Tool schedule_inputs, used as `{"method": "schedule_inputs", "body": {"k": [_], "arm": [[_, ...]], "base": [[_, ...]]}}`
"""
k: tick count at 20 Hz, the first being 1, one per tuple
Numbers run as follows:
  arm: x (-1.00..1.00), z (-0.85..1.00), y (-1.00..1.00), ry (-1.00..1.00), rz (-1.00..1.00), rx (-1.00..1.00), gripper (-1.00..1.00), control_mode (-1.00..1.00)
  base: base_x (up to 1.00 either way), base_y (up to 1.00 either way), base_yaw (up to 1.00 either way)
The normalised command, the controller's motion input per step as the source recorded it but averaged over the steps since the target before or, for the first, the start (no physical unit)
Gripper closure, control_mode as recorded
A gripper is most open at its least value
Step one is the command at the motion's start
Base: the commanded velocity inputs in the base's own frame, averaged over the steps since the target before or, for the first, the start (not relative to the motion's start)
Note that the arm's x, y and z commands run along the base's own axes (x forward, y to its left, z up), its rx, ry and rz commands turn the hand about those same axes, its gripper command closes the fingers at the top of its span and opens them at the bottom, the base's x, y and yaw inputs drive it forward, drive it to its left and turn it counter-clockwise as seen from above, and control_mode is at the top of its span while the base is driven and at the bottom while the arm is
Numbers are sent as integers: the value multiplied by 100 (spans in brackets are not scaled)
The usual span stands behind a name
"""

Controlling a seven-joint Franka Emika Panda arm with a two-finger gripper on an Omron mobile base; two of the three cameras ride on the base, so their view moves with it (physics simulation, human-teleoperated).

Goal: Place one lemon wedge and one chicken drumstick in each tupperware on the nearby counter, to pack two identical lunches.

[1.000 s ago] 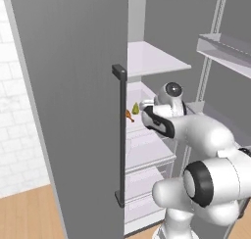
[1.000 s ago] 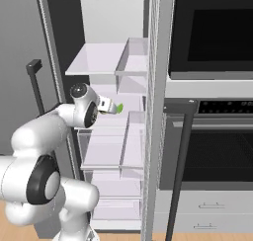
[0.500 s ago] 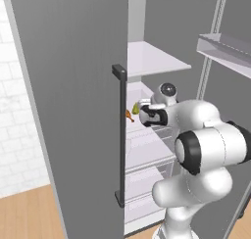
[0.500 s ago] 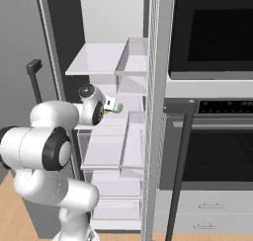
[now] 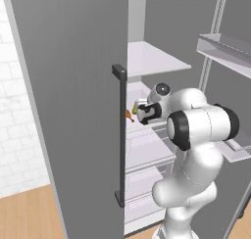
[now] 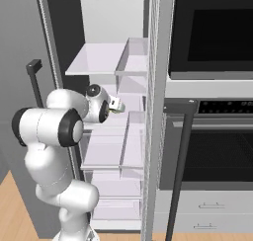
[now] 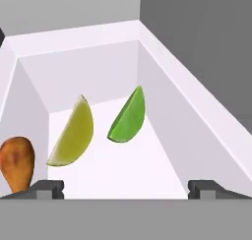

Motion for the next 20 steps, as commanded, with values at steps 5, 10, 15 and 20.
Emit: {"method": "schedule_inputs", "body": {"k": [5, 10, 15, 20], "arm": [[54, -26, 0, 4, -1, 0, -100, -100], [51, -27, 0, 4, -1, 0, -100, -100], [49, -27, 0, 3, -1, 0, -100, -100], [27, -32, -4, 5, -4, 0, -100, -100]], "base": [[0, 0, 0], [0, 0, 0], [0, 0, 0], [0, 0, 0]]}}
